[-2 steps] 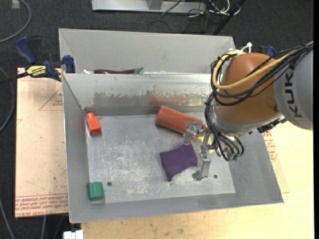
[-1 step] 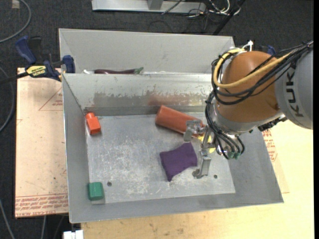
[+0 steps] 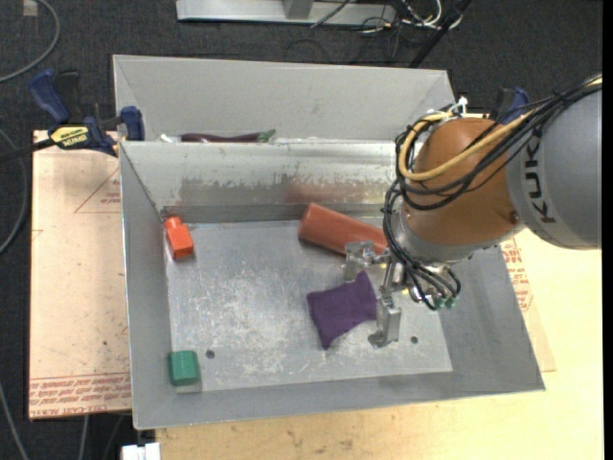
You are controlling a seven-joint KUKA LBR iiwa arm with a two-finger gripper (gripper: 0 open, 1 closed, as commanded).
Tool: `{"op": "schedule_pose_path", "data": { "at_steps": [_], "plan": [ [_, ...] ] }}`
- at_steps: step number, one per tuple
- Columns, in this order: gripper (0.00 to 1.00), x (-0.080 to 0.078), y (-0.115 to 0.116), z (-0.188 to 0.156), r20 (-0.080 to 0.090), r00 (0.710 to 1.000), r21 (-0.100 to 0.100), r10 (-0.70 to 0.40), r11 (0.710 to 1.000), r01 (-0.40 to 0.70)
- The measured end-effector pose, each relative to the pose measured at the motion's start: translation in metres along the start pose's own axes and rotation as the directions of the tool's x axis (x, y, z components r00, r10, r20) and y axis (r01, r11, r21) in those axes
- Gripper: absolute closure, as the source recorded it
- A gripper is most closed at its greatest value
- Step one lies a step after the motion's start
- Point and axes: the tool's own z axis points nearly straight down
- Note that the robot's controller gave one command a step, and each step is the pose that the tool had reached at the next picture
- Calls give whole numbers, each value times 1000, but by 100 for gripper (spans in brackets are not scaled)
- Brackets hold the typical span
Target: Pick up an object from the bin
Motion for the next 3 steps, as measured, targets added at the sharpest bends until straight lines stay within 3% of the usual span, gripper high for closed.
{"op": "schedule_pose_path", "data": {
  "at_steps": [1,2,3],
  "plan": [
    [0,-24,-23,9,1,997,0,-81,997,81],
    [0,-28,-25,16,2,978,0,-207,978,207],
    [0,-31,-24,87,7,971,1,-240,971,240]
  ]
}}
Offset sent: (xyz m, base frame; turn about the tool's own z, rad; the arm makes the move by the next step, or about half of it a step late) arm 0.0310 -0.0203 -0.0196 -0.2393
